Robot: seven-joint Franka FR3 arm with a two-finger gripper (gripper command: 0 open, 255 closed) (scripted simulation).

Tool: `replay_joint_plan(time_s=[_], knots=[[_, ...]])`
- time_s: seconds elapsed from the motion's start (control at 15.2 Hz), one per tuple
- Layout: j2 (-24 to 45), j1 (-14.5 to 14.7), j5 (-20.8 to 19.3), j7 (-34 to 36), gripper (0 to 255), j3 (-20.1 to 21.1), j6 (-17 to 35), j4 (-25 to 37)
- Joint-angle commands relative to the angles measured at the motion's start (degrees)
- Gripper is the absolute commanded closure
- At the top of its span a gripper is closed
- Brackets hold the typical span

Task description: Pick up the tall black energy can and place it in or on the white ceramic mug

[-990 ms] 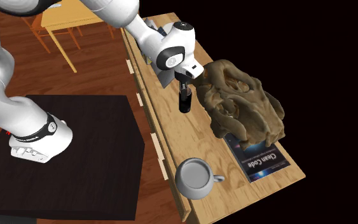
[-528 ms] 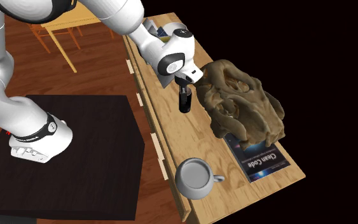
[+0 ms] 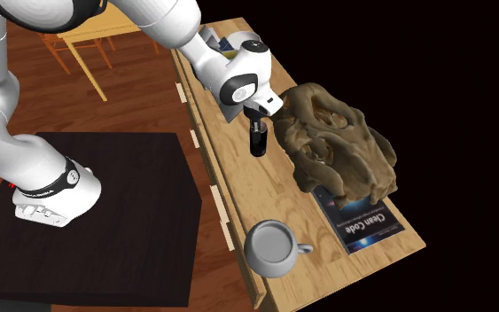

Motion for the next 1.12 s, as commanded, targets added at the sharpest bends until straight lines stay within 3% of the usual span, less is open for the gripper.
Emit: replay_joint_plan(time_s=[0.0, 0.33, 1.06], knots=[[0.00, 0.00, 0.00, 0.00, 255, 0.00, 0.00, 0.01], [-0.01, 0.00, 0.00, 0.00, 255, 0.00, 0.00, 0.00], [-7.39, -1.94, 2.64, -1.84, 255, 2.56, -5.62, -1.74]])
